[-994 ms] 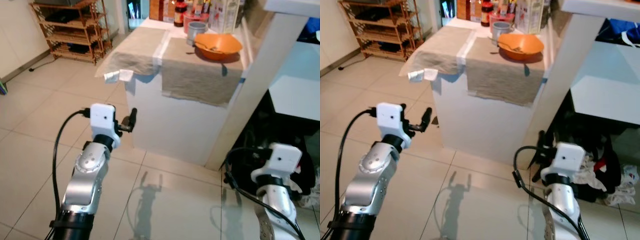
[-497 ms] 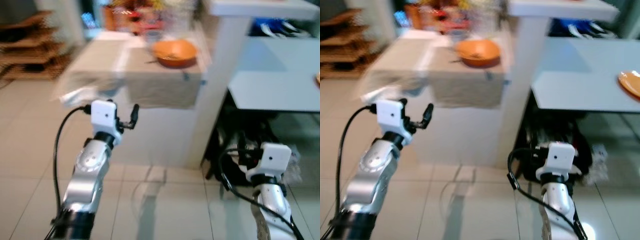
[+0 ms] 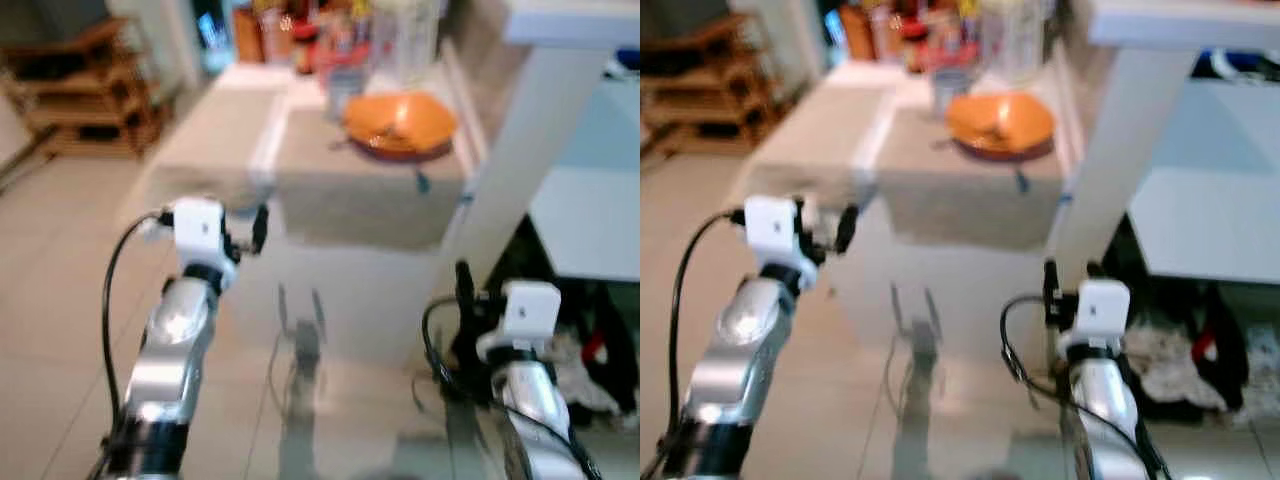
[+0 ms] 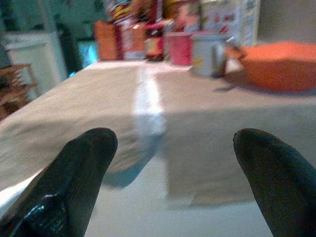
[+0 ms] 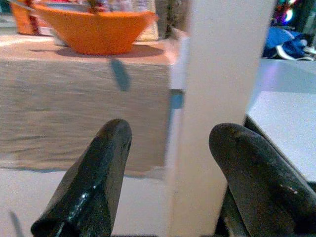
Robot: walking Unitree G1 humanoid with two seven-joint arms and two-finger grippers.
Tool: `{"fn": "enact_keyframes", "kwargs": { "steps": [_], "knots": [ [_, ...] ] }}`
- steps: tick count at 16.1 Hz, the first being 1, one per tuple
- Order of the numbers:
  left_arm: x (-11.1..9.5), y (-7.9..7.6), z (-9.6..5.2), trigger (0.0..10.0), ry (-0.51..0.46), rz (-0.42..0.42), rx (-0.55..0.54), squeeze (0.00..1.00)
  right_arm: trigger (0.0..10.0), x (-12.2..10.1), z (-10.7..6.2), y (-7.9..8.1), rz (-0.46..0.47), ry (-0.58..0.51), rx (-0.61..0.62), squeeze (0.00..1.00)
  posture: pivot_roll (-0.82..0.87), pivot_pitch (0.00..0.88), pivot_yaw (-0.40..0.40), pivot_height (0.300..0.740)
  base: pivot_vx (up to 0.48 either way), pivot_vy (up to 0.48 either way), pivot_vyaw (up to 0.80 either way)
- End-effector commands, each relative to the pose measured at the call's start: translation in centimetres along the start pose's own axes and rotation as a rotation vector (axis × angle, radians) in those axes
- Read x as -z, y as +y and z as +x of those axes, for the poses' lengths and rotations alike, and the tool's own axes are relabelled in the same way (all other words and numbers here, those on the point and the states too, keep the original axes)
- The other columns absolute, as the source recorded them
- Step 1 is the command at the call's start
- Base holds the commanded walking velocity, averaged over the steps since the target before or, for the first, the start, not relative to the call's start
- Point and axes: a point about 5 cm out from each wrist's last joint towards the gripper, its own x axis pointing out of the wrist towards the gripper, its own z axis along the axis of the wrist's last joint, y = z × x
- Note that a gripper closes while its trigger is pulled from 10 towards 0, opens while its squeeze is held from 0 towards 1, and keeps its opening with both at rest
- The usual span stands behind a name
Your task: Setting the table
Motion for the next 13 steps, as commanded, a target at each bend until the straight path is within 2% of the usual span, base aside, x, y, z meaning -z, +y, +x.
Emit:
{"fn": "enact_keyframes", "kwargs": {
  "steps": [1, 7, 10, 12, 13],
  "knots": [
    [-0.22, -0.17, -0.07, 10.0, -0.007, 0.010, 0.009, 0.00, 10.0, -0.56, 0.18, 0.03, 0.005, -0.022, -0.010, 0.00, -0.03, 0.000, 0.027, 0.740, 0.341, 0.337, 0.00],
    [-0.39, -0.31, 0.15, 10.0, -0.017, 0.025, 0.016, 0.00, 10.0, -0.52, 0.22, 0.01, 0.007, -0.020, -0.017, 0.00, -0.03, 0.000, 0.025, 0.740, 0.326, 0.334, 0.00],
    [-0.73, -0.49, 0.45, 10.0, -0.029, 0.044, 0.028, 0.00, 10.0, -0.52, 0.19, 0.03, 0.011, -0.020, -0.016, 0.00, -0.03, 0.000, 0.027, 0.740, 0.091, 0.000, 0.00],
    [-0.63, -0.49, 0.43, 10.0, -0.024, 0.050, 0.032, 0.00, 10.0, -0.25, 0.23, 0.09, 0.015, 0.003, -0.014, 0.00, -0.03, 0.000, 0.028, 0.740, 0.000, 0.000, -0.79],
    [-0.55, -0.50, 0.42, 10.0, -0.021, 0.051, 0.032, 0.00, 10.0, -0.25, 0.25, 0.14, 0.013, -0.001, -0.014, 0.00, -0.03, 0.000, 0.030, 0.740, 0.000, 0.000, 0.00]
  ]
}}
